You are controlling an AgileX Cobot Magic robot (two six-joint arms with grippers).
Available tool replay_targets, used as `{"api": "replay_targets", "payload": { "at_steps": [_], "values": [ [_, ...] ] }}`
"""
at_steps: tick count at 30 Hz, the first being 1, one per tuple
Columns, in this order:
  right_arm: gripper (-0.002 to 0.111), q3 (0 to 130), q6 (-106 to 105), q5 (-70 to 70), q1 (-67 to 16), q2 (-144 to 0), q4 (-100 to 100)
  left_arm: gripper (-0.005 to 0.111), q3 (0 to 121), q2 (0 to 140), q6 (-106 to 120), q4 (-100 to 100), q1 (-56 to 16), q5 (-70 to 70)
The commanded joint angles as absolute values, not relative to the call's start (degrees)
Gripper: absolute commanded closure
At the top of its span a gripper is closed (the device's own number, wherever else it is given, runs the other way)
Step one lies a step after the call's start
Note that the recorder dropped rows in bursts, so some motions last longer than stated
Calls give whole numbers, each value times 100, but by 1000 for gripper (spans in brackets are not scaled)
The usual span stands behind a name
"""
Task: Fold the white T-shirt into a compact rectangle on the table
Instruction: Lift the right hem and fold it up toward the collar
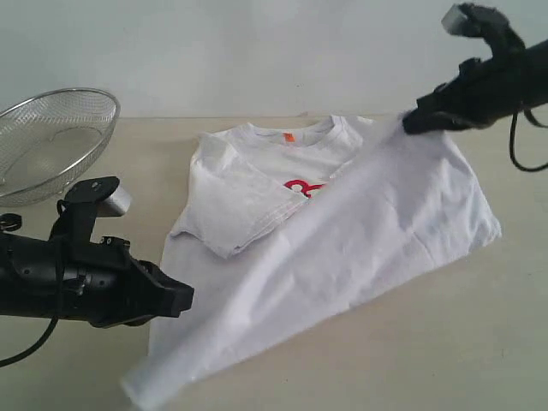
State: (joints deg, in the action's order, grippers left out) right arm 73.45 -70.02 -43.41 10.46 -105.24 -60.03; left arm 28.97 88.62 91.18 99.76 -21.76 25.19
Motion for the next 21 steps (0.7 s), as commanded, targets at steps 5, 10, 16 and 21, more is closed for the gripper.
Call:
{"api": "replay_targets", "payload": {
  "at_steps": [5, 10, 16, 21],
  "values": [
    [108, 8835, -6688, -3083, 1064, -11451, -6207, 102, 2921, 8866, 9074, 9995, -2188, 2441],
    [108, 9684, -5946, -3110, 1075, -12572, -6053, 102, 2921, 8866, 8954, 9995, -2188, 2205],
    [108, 10108, -5707, -2924, 1087, -13547, -5911, 102, 2921, 8866, 8954, 9995, -2188, 1896],
    [108, 10132, -5683, -3009, 1087, -13711, -5797, 102, 2921, 8866, 8908, 9995, -2188, 1907]
  ]
}}
